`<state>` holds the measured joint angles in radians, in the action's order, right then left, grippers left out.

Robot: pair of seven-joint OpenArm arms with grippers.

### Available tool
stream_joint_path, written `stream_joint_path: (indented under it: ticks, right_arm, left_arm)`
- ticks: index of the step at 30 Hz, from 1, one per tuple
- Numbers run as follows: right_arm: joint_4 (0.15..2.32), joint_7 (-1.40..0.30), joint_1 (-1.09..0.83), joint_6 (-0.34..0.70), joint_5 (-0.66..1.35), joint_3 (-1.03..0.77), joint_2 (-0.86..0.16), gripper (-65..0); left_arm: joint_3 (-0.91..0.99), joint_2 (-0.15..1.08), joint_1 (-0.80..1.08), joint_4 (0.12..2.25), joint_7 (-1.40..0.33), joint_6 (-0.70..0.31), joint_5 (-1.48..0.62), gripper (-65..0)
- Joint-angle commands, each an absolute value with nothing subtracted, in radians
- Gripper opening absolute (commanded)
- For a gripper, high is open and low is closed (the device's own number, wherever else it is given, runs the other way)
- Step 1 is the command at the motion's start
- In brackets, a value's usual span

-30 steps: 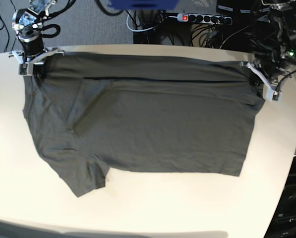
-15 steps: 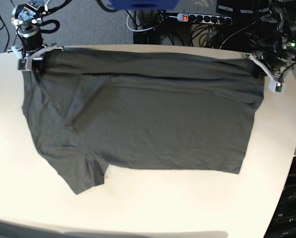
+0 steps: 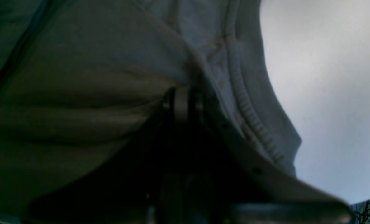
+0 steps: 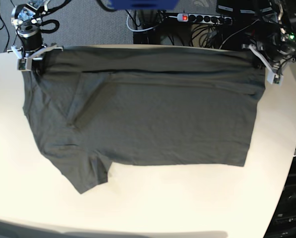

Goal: Fold the T-shirt properly
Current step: 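Hold the shoulder edge with both grippers, stretching it taut along the table edge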

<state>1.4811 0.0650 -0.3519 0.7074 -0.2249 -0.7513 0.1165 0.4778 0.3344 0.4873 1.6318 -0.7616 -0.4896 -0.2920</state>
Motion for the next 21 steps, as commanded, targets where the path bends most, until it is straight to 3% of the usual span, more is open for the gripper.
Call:
stream_joint_path:
  ticks: [1, 21]
  right_arm:
    - [1.480, -0.012, -0.369, 0.698, -0.280, -0.757, 0.113, -64.3]
    - [1.477, -0.012, -0.363, 0.698, -0.286, -0.756, 0.113, -64.3]
  left_arm:
    - [0.486, 0.334, 0.501, 1.629, -0.831, -0.481, -0.248, -62.4]
    - [0.535, 0.335, 0.440, 1.659, -0.832, -0.481, -0.239, -62.4]
